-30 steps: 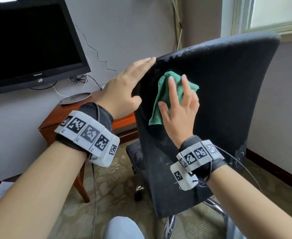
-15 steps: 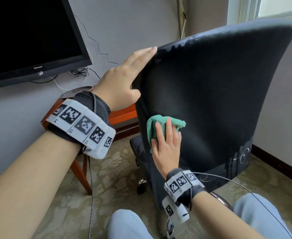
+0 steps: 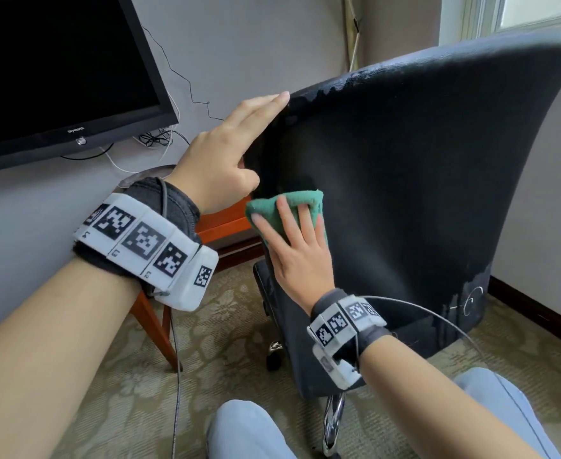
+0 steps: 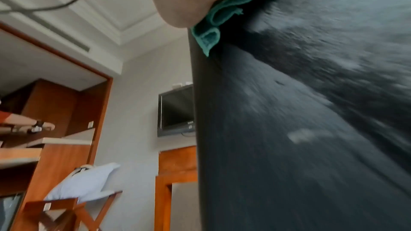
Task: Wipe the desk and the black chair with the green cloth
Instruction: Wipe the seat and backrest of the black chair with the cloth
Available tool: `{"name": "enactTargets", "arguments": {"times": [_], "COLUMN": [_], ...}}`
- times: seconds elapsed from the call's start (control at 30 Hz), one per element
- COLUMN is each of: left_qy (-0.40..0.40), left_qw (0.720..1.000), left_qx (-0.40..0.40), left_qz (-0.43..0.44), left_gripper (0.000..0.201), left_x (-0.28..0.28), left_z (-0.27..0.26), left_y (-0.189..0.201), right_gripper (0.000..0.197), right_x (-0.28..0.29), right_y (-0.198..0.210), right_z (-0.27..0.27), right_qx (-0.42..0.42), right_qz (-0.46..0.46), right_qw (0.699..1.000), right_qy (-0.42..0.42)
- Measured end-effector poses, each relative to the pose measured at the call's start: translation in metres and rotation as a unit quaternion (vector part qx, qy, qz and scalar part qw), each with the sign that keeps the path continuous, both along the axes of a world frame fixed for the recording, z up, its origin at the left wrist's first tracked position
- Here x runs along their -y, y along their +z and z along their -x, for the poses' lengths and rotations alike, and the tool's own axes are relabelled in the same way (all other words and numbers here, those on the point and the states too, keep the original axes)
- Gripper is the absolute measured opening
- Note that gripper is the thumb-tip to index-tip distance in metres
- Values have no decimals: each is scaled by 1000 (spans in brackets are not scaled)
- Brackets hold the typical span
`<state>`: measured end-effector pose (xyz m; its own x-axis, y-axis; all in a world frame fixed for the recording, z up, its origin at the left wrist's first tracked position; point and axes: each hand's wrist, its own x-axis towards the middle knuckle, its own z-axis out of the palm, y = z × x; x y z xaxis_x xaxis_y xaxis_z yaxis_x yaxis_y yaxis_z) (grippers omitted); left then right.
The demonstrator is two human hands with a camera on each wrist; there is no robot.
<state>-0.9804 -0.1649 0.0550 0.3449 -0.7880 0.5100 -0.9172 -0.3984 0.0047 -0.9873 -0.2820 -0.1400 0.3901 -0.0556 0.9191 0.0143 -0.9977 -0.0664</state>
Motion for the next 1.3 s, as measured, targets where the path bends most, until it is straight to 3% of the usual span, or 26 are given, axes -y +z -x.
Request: {"name": "enactTargets", "arguments": {"times": [0.13, 0.23, 0.37, 0.63, 0.73, 0.87, 0.97, 1.07, 1.17, 1.3], "left_qy": [8, 4, -2, -49, -48, -38, -27, -16, -11, -9], "left_qw": [1000, 999, 1000, 998, 998, 998, 998, 998, 998, 998], "left_qx": [-22, -37, -21, 1, 12, 15, 24, 37, 41, 40], "left_qz": [7, 8, 10, -26, -42, -47, -45, -48, -49, -42], "left_gripper": [91, 93, 91, 88, 92, 92, 88, 86, 86, 87], "left_x": [2, 7, 18, 45, 53, 60, 61, 62, 64, 63], "left_z": [7, 12, 14, 20, 26, 33, 40, 46, 48, 50], "left_y": [-1, -1, 4, 15, 17, 17, 15, 13, 12, 11], "right_gripper": [57, 53, 54, 54, 42, 44, 47, 52, 57, 54], "right_x": [15, 18, 16, 35, 50, 67, 73, 68, 59, 61], "right_y": [-39, -38, -9, 68, 39, -34, -64, -54, -13, 60], "right_z": [15, 22, 25, 35, 37, 46, 54, 58, 63, 68], "right_qx": [-67, -64, -19, 107, 104, 17, -31, -47, -30, 96], "right_qz": [42, -3, -91, -135, -86, -12, -23, -85, -233, -428], "right_qw": [997, 998, 996, 984, 990, 999, 999, 995, 968, 876], "right_qy": [5, 2, 0, 44, 40, 33, 28, 15, 83, 201]}}
